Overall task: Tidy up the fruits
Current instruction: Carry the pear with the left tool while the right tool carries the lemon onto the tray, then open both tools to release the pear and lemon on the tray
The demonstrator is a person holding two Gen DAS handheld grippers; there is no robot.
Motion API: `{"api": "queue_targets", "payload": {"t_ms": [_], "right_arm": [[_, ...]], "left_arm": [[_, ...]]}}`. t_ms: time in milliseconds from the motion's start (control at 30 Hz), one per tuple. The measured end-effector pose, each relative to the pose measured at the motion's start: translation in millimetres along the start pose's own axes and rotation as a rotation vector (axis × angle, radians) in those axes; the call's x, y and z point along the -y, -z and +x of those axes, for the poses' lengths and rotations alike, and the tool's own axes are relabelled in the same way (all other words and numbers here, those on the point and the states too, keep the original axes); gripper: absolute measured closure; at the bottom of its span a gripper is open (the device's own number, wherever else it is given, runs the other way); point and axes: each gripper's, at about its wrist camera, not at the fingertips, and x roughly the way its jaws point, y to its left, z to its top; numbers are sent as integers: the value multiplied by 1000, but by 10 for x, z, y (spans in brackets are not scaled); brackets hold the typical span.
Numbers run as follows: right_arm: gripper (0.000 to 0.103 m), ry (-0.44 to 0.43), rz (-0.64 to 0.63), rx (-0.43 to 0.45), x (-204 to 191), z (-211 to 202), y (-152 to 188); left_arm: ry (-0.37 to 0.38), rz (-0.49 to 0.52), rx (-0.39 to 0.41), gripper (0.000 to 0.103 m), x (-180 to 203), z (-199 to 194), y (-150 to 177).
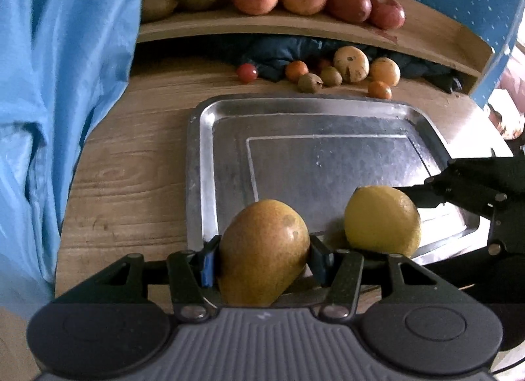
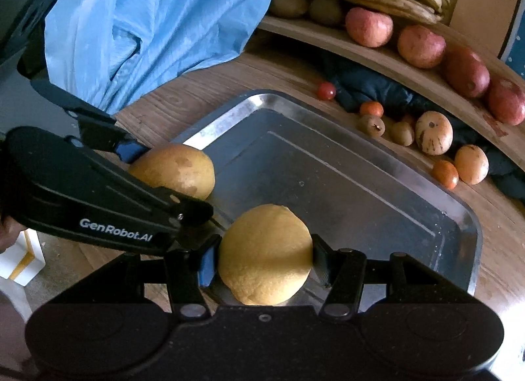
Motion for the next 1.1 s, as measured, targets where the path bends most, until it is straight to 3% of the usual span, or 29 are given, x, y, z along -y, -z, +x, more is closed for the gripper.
{"api": "queue_targets", "payload": {"t_ms": [167,300,400,467,533,733,900,1100], "right_arm": [[44,-11,-25,22,-2,-11,32],[43,-19,-29,43,-1,-43,52],[38,-16,-30,54,-7,-66,65],[34,-17,-21,57,2,-94,88],[24,-17,-11,61,-4,-141,120],[8,-12,6,82,7,-393,268],[1,-1,34,83,79,-609,401],[1,30,63,32,110,-717,525]], "left_arm": [[-11,-19,22,44,1,-37,35],[-8,-26,43,36,-6,-91,41],[-19,-27,59,26,17,-158,65],[-38,-24,58,25,33,-194,89],[-44,-26,52,25,48,-239,112],[-60,-37,89,11,91,-462,163],[-73,-11,92,3,128,-580,215],[-111,67,60,0,174,-664,276]]}}
